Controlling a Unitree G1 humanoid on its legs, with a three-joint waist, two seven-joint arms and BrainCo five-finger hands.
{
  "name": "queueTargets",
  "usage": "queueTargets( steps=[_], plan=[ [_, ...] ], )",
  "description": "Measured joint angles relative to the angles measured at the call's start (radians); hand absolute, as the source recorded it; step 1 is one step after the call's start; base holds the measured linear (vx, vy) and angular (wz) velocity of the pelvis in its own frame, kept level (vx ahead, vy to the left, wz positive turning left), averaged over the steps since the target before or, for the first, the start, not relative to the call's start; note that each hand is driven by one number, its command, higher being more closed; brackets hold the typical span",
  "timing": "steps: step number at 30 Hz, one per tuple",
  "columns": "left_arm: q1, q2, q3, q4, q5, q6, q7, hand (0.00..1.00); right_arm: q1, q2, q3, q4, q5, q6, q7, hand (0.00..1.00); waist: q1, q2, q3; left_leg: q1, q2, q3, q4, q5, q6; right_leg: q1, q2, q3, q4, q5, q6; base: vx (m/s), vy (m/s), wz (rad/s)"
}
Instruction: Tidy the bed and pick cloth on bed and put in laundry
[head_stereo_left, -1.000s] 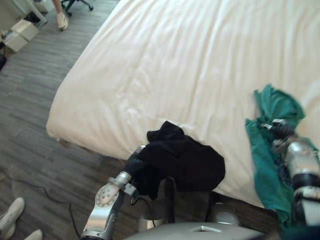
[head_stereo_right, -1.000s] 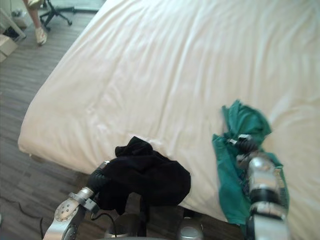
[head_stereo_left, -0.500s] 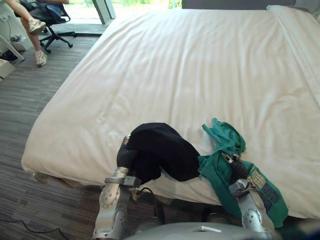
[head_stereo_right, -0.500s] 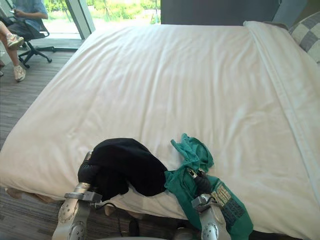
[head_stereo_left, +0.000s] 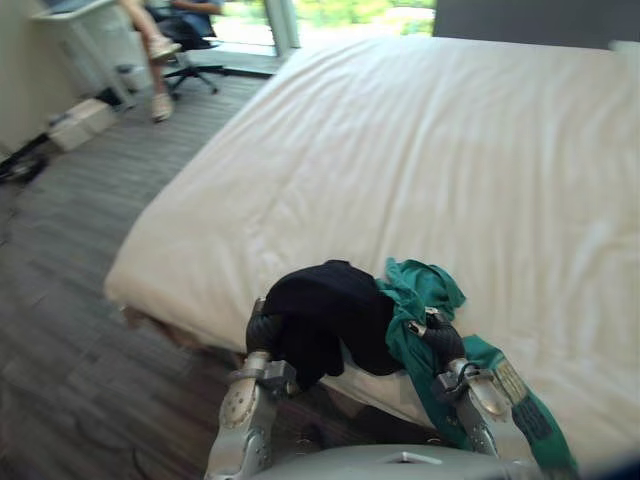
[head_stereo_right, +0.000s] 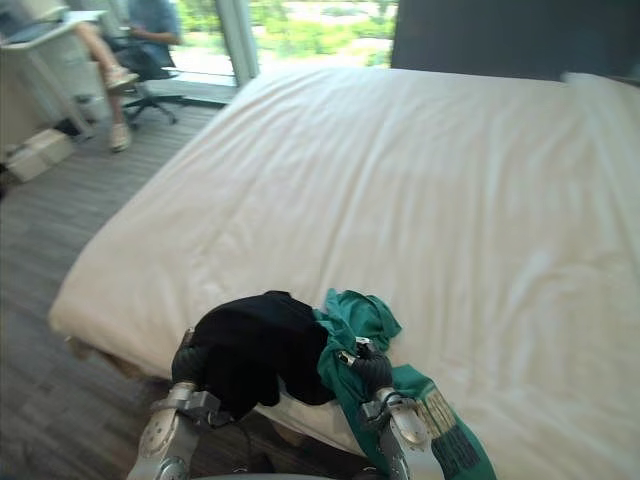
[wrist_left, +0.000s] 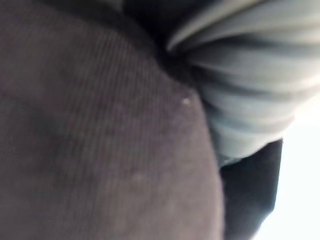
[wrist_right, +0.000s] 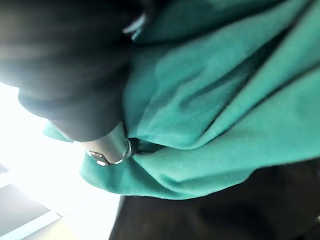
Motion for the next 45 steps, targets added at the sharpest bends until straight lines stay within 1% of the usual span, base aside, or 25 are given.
queueTargets(
  steps=[1,3,4,6,7,8,11,14,16,17,18,19,21,24,27,29,30,31,33,34,36,37,38,41,45],
  plan=[
    [0.005,0.001,0.009,0.022,0.001,0.001,0.015,1.0,-0.003,0.0,0.0,0.016,0.0,0.0,-0.002,1.0,0.003,-0.007,-0.014,-0.01,-0.015,-0.006,-0.009,0.013,0.005,0.009,-0.005,-0.009,-0.011,-0.007,-0.007,0.0,0.017,1.32],
    [0.006,0.005,0.022,0.101,0.022,0.004,0.036,1.0,-0.028,0.005,-0.01,0.032,0.0,-0.001,-0.009,1.0,0.01,-0.015,-0.019,-0.035,-0.052,-0.016,-0.077,0.086,0.05,0.033,-0.006,-0.08,-0.031,-0.007,-0.001,-0.01,-0.041,1.37],
    [0.009,0.009,0.02,0.112,0.032,0.004,0.04,1.0,-0.03,0.004,-0.034,0.029,0.0,-0.002,-0.009,1.0,0.009,-0.024,-0.014,-0.027,-0.078,-0.003,-0.165,0.116,0.104,0.036,-0.017,-0.159,-0.037,-0.001,-0.007,-0.09,0.052,1.27],
    [0.007,0.002,-0.003,0.118,0.041,0.005,0.035,1.0,-0.025,0.003,-0.068,0.03,0.0,-0.003,-0.014,1.0,0.017,-0.027,-0.011,-0.018,-0.035,0.185,-0.039,-0.031,0.057,0.059,-0.021,-0.252,-0.033,-0.004,0.002,0.01,0.12,1.22],
    [0.004,-0.007,-0.008,0.127,0.041,0.005,0.021,1.0,-0.024,-0.005,-0.072,0.029,0.0,-0.004,-0.019,1.0,0.012,-0.019,-0.005,0.009,-0.015,0.247,0.007,-0.073,-0.012,0.086,-0.024,-0.3,-0.02,-0.004,0.002,0.1,0.088,1.11],
    [0.004,-0.013,-0.009,0.128,0.042,0.005,0.017,1.0,-0.023,-0.01,-0.072,0.029,0.0,-0.004,-0.02,1.0,0.003,-0.013,-0.004,0.019,-0.014,0.247,-0.003,-0.079,-0.03,0.095,-0.024,-0.321,-0.008,-0.004,0.002,0.06,0.107,1.17],
    [-0.009,-0.009,-0.005,0.129,0.046,0.005,0.015,1.0,-0.023,0.001,-0.061,0.032,0.003,-0.004,-0.02,1.0,0.007,-0.015,-0.003,0.024,-0.077,0.147,-0.091,-0.057,-0.001,0.108,-0.062,-0.387,0.061,0.0,0.007,-0.08,0.12,0.93],
    [-0.019,-0.008,0.0,0.13,0.046,0.011,0.017,1.0,-0.022,0.011,-0.058,0.037,0.012,0.0,-0.026,1.0,0.034,-0.019,0.004,0.031,-0.14,0.048,-0.163,-0.029,0.029,0.103,-0.122,-0.434,0.181,0.011,0.018,-0.02,0.095,0.99],
    [-0.026,-0.005,0.005,0.155,0.047,0.011,0.018,1.0,-0.017,0.015,-0.061,0.038,0.015,0.0,-0.044,1.0,0.032,-0.012,0.015,0.042,-0.165,-0.048,-0.173,-0.021,0.044,0.086,-0.163,-0.397,0.316,0.029,-0.059,0.06,0.084,1.44],
    [-0.055,-0.005,0.001,0.192,0.057,0.012,0.018,1.0,0.0,0.023,-0.066,0.039,0.019,0.0,-0.065,1.0,0.028,-0.004,0.023,0.039,-0.172,-0.118,-0.165,-0.021,0.044,0.06,-0.13,-0.291,0.342,-0.026,-0.076,0.05,0.053,1.75],
    [-0.075,0.005,0.001,0.225,0.058,0.012,0.024,1.0,0.021,0.041,-0.075,0.032,0.022,-0.001,-0.08,1.0,0.024,0.003,0.028,0.029,-0.178,-0.194,-0.157,-0.02,0.043,0.022,-0.063,-0.157,0.344,-0.065,-0.069,0.04,0.03,1.84],
    [-0.086,0.009,0.0,0.24,0.059,0.012,0.023,1.0,0.028,0.049,-0.076,0.026,0.023,-0.001,-0.09,1.0,0.019,0.004,0.029,0.026,-0.185,-0.236,-0.156,-0.019,0.041,0.001,-0.03,-0.091,0.341,-0.079,-0.066,0.04,-0.017,2.11],
    [-0.135,0.011,-0.006,0.286,0.056,0.014,0.026,1.0,0.079,0.067,-0.079,0.023,0.023,-0.005,-0.115,1.0,-0.008,-0.002,0.046,0.043,-0.21,-0.318,-0.169,-0.035,0.049,-0.039,0.075,0.116,0.294,-0.111,-0.032,0.08,-0.035,2.17],
    [-0.164,0.011,-0.037,0.294,0.036,0.013,0.063,1.0,0.11,0.079,-0.096,0.026,0.023,-0.013,-0.136,1.0,-0.014,-0.01,0.051,0.054,-0.247,-0.417,-0.172,-0.03,0.043,-0.079,0.125,0.305,0.215,-0.117,-0.015,0.09,-0.018,1.67],
    [-0.165,0.014,-0.037,0.294,0.018,0.012,0.097,1.0,0.108,0.087,-0.104,0.036,0.037,-0.016,-0.139,1.0,-0.02,-0.011,0.049,0.062,-0.248,-0.485,-0.175,-0.027,0.039,-0.1,0.165,0.413,0.149,-0.105,-0.01,0.11,-0.013,0.97],
    [-0.163,0.024,-0.037,0.294,0.017,0.012,0.107,1.0,0.107,0.09,-0.105,0.043,0.061,-0.022,-0.146,1.0,-0.006,-0.031,0.039,0.065,-0.258,-0.485,-0.174,-0.027,0.038,-0.091,0.152,0.419,0.091,-0.07,-0.011,0.13,-0.015,0.59],
    [-0.163,0.035,-0.036,0.294,0.017,0.011,0.107,1.0,0.102,0.093,-0.104,0.048,0.067,-0.022,-0.146,1.0,0.008,-0.062,0.038,0.078,-0.286,-0.49,-0.171,-0.022,0.031,-0.067,0.121,0.409,0.065,0.002,-0.018,0.16,-0.02,0.47],
    [-0.16,0.04,-0.037,0.299,0.017,0.012,0.108,1.0,0.081,0.091,-0.11,0.076,0.074,-0.023,-0.146,1.0,0.006,-0.069,0.037,0.083,-0.304,-0.517,-0.163,-0.006,0.04,-0.044,0.104,0.382,0.061,-0.025,-0.015,0.16,-0.037,0.59],
    [-0.153,0.031,-0.039,0.292,0.015,0.009,0.102,1.0,0.057,0.089,-0.128,0.114,0.084,-0.026,-0.151,1.0,0.002,-0.064,0.038,0.091,-0.307,-0.531,-0.15,-0.014,0.028,-0.01,0.096,0.363,0.05,-0.025,-0.015,0.18,-0.09,0.69],
    [-0.144,0.026,-0.038,0.291,-0.006,0.008,0.1,1.0,0.049,0.086,-0.13,0.123,0.09,-0.028,-0.155,1.0,0.009,-0.065,0.038,0.09,-0.305,-0.516,-0.125,-0.055,0.0,0.009,0.094,0.363,0.037,-0.025,-0.016,0.14,-0.098,0.34],
    [-0.125,0.027,-0.028,0.291,-0.026,0.007,0.091,1.0,0.039,0.087,-0.128,0.123,0.09,-0.03,-0.155,1.0,0.041,-0.058,0.043,0.05,-0.276,-0.42,-0.005,-0.155,-0.01,0.029,0.096,0.364,0.033,-0.025,-0.016,0.05,-0.114,-0.16],
    [-0.122,0.027,-0.026,0.291,-0.028,0.007,0.087,1.0,0.035,0.087,-0.128,0.123,0.089,-0.031,-0.155,1.0,0.044,-0.055,0.044,0.04,-0.272,-0.411,0.028,-0.163,-0.014,0.035,0.098,0.363,0.033,-0.025,-0.016,0.03,-0.133,0.01],
    [-0.12,0.029,-0.026,0.289,-0.033,0.006,0.08,1.0,0.035,0.084,-0.131,0.123,0.09,-0.033,-0.154,1.0,0.048,-0.048,0.042,0.023,-0.271,-0.401,0.072,-0.151,-0.009,0.045,0.098,0.355,0.039,-0.028,-0.015,0.06,-0.12,0.39],
    [-0.126,0.019,-0.027,0.276,-0.045,0.002,0.054,1.0,0.027,0.089,-0.136,0.121,0.088,-0.041,-0.155,1.0,0.03,-0.046,0.037,0.061,-0.281,-0.426,-0.032,-0.09,0.024,0.032,0.1,0.331,0.049,-0.033,-0.022,0.05,-0.113,0.42],
    [-0.123,0.008,-0.04,0.276,-0.044,0.003,0.045,1.0,0.023,0.097,-0.135,0.13,0.09,-0.04,-0.177,1.0,0.026,-0.057,0.043,0.11,-0.279,-0.436,-0.155,-0.021,0.003,0.039,0.102,0.303,0.052,-0.033,-0.022,-0.05,-0.145,0.27]
  ],
)
